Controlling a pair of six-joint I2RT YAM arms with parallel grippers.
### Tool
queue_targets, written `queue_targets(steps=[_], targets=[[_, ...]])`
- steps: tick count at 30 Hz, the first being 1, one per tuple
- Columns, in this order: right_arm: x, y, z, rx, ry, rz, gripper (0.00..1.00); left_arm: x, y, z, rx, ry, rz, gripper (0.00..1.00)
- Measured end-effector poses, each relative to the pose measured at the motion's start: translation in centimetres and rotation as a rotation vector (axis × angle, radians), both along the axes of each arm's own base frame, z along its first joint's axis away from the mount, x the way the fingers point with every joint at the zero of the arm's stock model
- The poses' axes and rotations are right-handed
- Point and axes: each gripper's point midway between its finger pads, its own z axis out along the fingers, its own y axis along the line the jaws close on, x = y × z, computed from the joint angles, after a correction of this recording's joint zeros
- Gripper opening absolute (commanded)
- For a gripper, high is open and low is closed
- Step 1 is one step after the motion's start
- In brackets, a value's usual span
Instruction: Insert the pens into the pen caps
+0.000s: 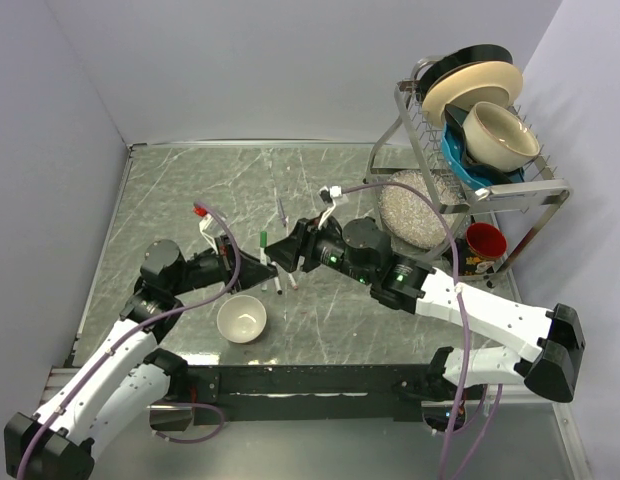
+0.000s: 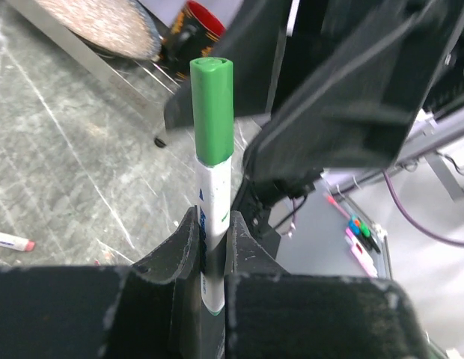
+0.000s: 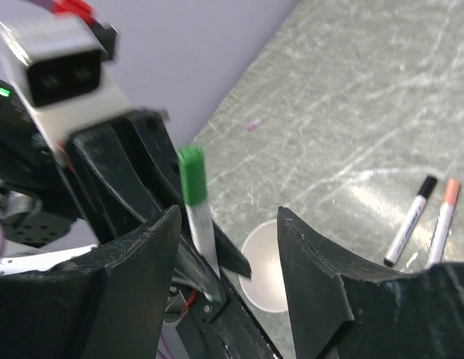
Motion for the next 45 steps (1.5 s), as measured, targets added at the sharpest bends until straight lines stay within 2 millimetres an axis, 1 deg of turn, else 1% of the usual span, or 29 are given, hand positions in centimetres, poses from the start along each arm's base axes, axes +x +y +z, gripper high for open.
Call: queue_targets(steps=[7, 11, 13, 16, 19, 21, 22, 24, 25, 26, 31, 38, 45], targets=[[0.4, 0.2, 3.7, 0.029, -0.064, 0.003, 0.65, -1.2, -0.2, -0.2, 0.008, 0.004, -0.068, 0.01], [1.0, 1.0, 5.1, 0.029, -0.082, 0.007, 0.64, -1.8, -0.2, -0.1, 0.005, -0.002, -0.096, 0.01], [1.1, 1.4, 4.9, 0.023, -0.080, 0.017, 0.63, -2.1, -0.2, 0.1, 0.002, -0.009, -0.105, 0.01], [1.0, 1.8, 4.1, 0.006, -0.066, 0.036, 0.59, -2.4, -0.2, 0.3, -0.001, -0.017, -0.116, 0.01], [0.8, 2.3, 3.5, -0.003, -0.055, 0.064, 0.54, -2.6, -0.2, 0.3, -0.002, -0.019, -0.123, 0.01], [0.5, 2.6, 3.2, -0.006, -0.050, 0.084, 0.45, -2.6, -0.2, 0.3, -0.002, -0.019, -0.126, 0.01], [0.2, 2.7, 3.2, -0.003, -0.047, 0.102, 0.30, -2.6, -0.2, 0.3, -0.001, -0.018, -0.127, 0.01], [-0.2, 3.0, 3.1, 0.002, -0.053, 0.129, 0.15, -2.6, -0.2, 0.2, 0.000, -0.014, -0.127, 0.01], [-0.4, 3.1, 3.0, 0.008, -0.053, 0.142, 0.03, -2.5, -0.3, 0.1, 0.001, -0.012, -0.127, 0.01], [-0.5, 3.1, 2.7, 0.009, -0.052, 0.149, 0.00, -2.6, -0.3, 0.0, 0.003, -0.008, -0.130, 0.01], [-0.6, 2.7, 1.5, 0.031, -0.056, 0.155, 0.00, -2.6, -0.4, -0.7, 0.019, 0.034, -0.135, 0.01], [-1.1, 1.9, 1.3, 0.129, -0.072, 0.156, 0.00, -2.8, -1.0, -0.9, 0.010, 0.033, -0.175, 0.01], [-1.2, 1.7, 0.3, 0.194, -0.044, 0.157, 0.00, -2.6, -1.1, -1.9, 0.019, 0.030, -0.171, 0.01]])
